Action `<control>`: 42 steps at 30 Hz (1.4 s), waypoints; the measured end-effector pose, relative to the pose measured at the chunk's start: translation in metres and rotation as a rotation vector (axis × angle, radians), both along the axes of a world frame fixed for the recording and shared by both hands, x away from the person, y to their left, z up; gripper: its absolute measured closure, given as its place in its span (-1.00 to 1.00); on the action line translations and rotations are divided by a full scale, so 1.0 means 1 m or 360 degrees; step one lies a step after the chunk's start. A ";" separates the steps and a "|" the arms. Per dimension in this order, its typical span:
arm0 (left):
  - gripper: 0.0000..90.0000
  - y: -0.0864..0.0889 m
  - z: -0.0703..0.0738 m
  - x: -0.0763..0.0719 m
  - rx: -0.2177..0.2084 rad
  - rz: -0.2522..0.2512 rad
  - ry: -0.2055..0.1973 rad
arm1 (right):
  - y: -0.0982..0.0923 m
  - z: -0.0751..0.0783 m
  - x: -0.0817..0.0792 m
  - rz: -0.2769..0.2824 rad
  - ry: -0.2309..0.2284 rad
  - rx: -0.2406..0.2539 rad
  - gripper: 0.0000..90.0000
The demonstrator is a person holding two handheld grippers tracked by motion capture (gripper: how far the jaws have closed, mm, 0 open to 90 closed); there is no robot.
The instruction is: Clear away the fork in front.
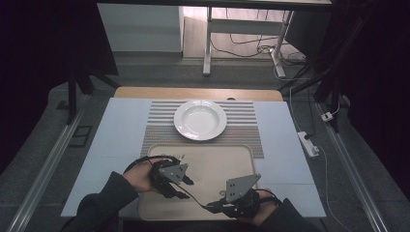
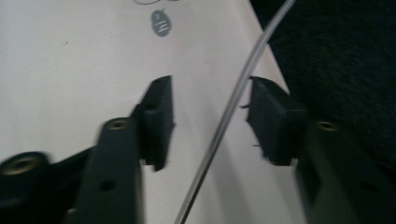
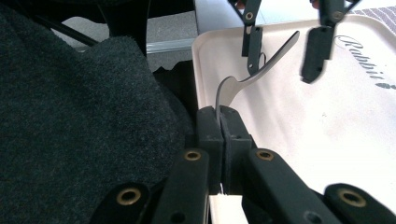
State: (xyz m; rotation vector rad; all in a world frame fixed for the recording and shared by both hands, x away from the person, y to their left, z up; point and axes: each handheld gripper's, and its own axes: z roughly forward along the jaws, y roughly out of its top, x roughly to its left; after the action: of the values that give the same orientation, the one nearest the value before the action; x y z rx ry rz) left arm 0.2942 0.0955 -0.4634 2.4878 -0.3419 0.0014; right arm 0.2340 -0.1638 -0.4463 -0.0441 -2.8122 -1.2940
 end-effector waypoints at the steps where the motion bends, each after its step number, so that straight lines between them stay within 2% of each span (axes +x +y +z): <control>1: 0.34 0.000 0.000 -0.001 0.0009 -0.0021 -0.0004 | 0.000 0.000 0.000 0.0004 0.0008 0.0007 0.98; 7: 0.62 0.000 -0.002 -0.005 0.0051 -0.0113 -0.0050 | 0.000 -0.001 0.000 0.0031 0.0025 0.0007 0.98; 11: 0.78 0.001 -0.003 -0.007 0.0063 -0.0156 -0.0108 | 0.001 -0.001 -0.001 0.0054 0.0038 0.0002 0.98; 17: 0.87 0.001 -0.004 -0.011 0.0073 -0.0263 -0.0192 | 0.002 -0.002 -0.001 0.0085 0.0045 -0.0003 0.98; 20: 0.90 0.000 -0.004 -0.012 0.0077 -0.0317 -0.0214 | 0.002 -0.003 -0.001 0.0100 0.0054 -0.0001 0.98; 23: 0.92 0.000 -0.005 -0.012 0.0083 -0.0342 -0.0186 | 0.001 -0.003 0.000 0.0114 0.0073 0.0003 0.97; 25: 0.93 -0.001 -0.005 -0.011 0.0093 -0.0345 -0.0156 | 0.001 -0.003 0.000 0.0105 0.0060 -0.0004 0.94; 31: 0.93 -0.001 -0.005 -0.009 0.0110 -0.0248 -0.0053 | -0.002 -0.003 0.003 0.0038 0.0043 0.0000 0.77; 35: 0.93 0.001 -0.004 -0.008 0.0120 -0.0171 -0.0008 | -0.005 -0.001 0.007 -0.0026 0.0020 0.0004 0.46; 39: 0.93 0.003 -0.001 -0.007 0.0153 -0.0035 0.0049 | -0.007 0.000 0.009 -0.0118 -0.0022 0.0034 0.16; 42: 0.93 0.006 -0.001 -0.006 0.0165 0.0056 0.0081 | -0.008 0.001 0.009 -0.0198 -0.0073 0.0021 -0.03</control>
State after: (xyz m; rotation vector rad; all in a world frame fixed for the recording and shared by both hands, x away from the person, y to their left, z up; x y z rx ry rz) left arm 0.2881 0.1017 -0.4644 2.5913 -0.2834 -0.0668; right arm 0.2433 -0.1721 -0.4456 -0.1939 -2.8811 -1.3548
